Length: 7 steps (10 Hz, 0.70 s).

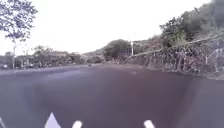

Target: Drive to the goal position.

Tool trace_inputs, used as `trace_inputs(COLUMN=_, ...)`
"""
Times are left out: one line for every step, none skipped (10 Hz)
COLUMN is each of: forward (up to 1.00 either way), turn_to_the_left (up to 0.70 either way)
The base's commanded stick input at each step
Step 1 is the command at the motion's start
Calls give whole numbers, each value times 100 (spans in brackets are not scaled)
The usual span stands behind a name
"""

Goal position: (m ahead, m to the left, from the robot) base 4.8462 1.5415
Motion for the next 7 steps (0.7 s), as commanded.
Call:
trace_inputs(forward=70, turn_to_the_left=0)
trace_inputs(forward=70, turn_to_the_left=0)
trace_inputs(forward=70, turn_to_the_left=0)
trace_inputs(forward=70, turn_to_the_left=0)
trace_inputs(forward=70, turn_to_the_left=0)
trace_inputs(forward=70, turn_to_the_left=0)
trace_inputs(forward=70, turn_to_the_left=0)
